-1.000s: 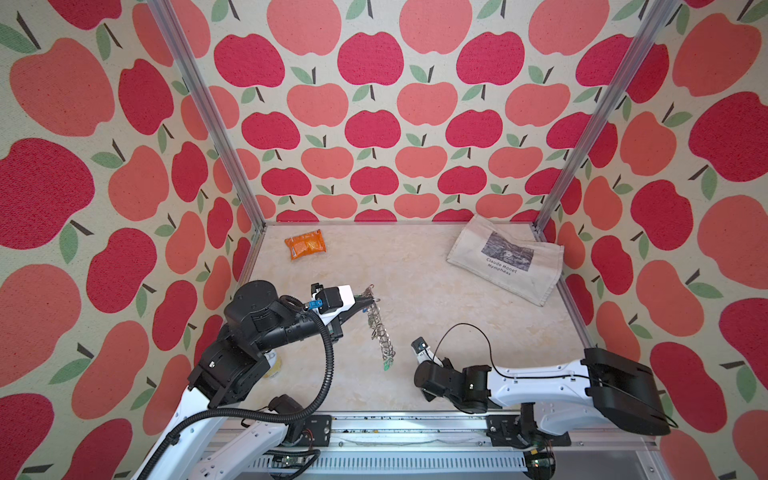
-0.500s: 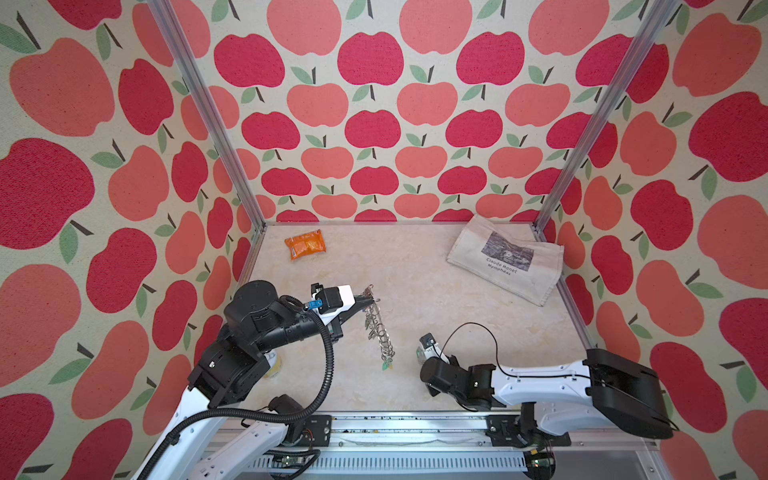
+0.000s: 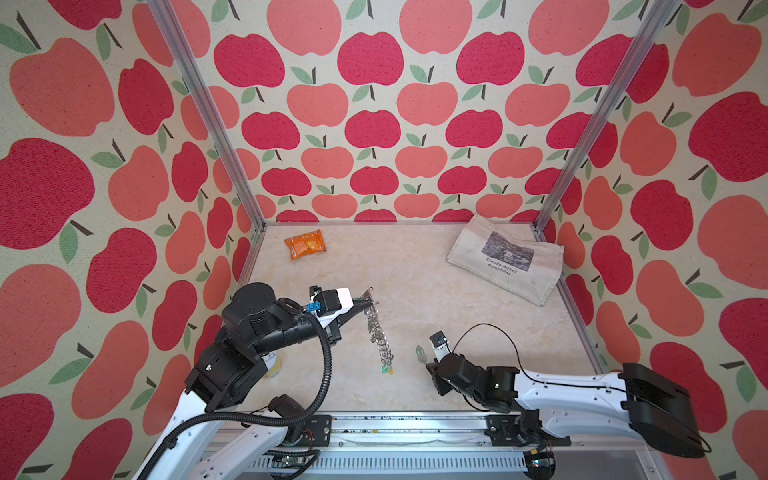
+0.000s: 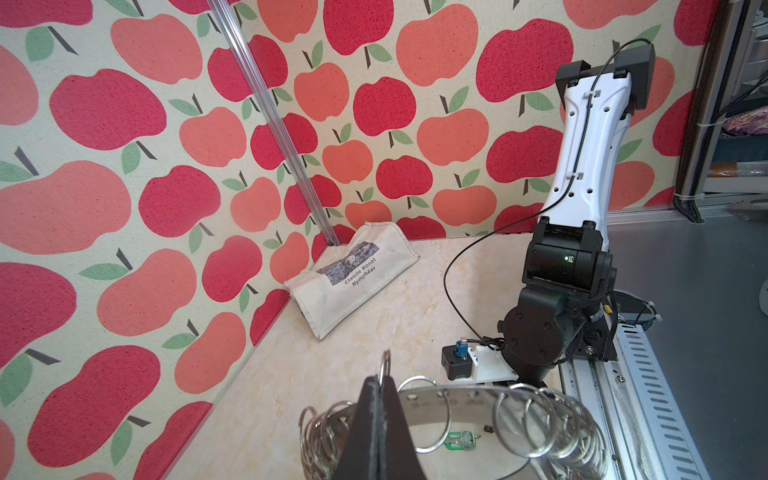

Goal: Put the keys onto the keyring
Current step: 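Lift the green-tagged key with the right gripper and draw it back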

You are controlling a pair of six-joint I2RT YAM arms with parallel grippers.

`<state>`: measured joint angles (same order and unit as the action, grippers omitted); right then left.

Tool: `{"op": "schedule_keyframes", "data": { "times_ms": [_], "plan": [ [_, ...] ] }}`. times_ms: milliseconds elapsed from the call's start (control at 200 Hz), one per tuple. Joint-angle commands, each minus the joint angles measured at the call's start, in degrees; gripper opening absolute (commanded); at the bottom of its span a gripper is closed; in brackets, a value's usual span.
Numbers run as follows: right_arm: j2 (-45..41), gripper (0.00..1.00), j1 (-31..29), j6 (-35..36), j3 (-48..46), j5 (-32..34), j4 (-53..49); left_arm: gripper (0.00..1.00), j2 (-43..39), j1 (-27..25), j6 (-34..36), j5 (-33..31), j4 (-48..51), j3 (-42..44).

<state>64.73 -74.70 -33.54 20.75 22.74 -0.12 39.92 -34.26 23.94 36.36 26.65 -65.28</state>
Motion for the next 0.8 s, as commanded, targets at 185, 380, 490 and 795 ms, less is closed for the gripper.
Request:
{"op": "schedule_keyframes", "data": {
  "times_ms": [185, 380, 490, 795],
  "plan": [
    [6.42, 0.33, 0.10, 6.63, 1.78, -0.91, 5.41, 0.00, -1.51, 0.18, 0.84, -0.66, -1.57, -0.99],
    [8.48, 0.30, 0.21, 7.48, 2.29, 1.40, 6.93, 0.00, -1.87, 0.18, 1.14, -0.94, -1.21, -0.94],
    [9.27, 0.29, 0.29, 8.00, 2.49, 1.85, 7.74, 0.00, -1.95, 0.33, 1.24, -1.03, -1.12, -0.73],
    [10.16, 0.25, 0.86, 7.75, 1.93, 2.48, 8.64, 0.00, -1.78, 0.49, 1.22, -1.11, -1.10, -0.91]
  ]
}}
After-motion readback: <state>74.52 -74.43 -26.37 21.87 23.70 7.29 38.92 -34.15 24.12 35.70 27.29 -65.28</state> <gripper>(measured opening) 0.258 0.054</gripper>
